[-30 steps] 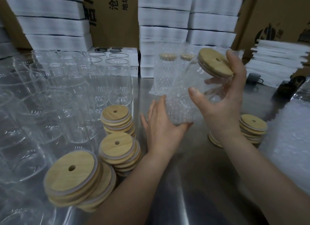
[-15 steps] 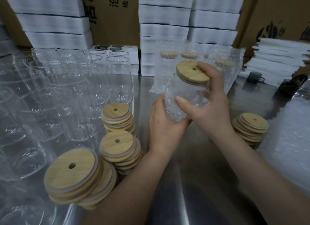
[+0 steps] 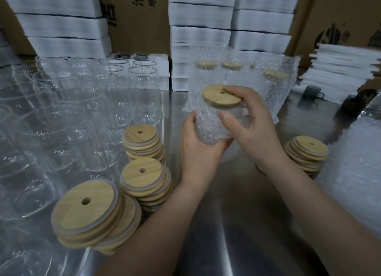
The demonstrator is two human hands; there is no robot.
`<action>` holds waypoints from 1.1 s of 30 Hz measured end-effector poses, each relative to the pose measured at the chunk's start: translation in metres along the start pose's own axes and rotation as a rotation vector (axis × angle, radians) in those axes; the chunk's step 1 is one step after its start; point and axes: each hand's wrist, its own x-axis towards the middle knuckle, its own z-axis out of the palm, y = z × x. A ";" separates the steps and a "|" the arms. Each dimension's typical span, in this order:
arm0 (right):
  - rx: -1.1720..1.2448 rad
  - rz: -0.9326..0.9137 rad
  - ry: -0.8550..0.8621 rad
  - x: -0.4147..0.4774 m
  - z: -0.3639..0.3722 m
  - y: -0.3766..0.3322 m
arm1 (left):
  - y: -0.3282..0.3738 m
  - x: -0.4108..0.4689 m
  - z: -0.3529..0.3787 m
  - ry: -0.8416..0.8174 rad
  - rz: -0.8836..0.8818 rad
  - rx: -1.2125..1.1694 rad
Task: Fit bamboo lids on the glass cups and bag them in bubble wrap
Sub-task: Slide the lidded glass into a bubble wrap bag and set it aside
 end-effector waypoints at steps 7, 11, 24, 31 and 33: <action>0.562 0.250 0.125 0.007 -0.005 0.002 | 0.001 0.002 0.000 -0.024 -0.011 -0.093; 0.859 0.453 0.310 0.010 -0.013 0.005 | 0.002 0.004 -0.001 -0.001 -0.012 -0.171; 0.418 0.483 0.159 0.004 -0.002 0.018 | 0.001 0.001 0.000 -0.126 -0.014 -0.037; 0.403 0.478 0.247 0.004 -0.002 0.019 | 0.005 -0.001 -0.002 -0.152 0.004 -0.074; 0.500 0.417 0.217 0.004 -0.005 0.017 | 0.006 -0.002 -0.002 -0.152 -0.006 -0.109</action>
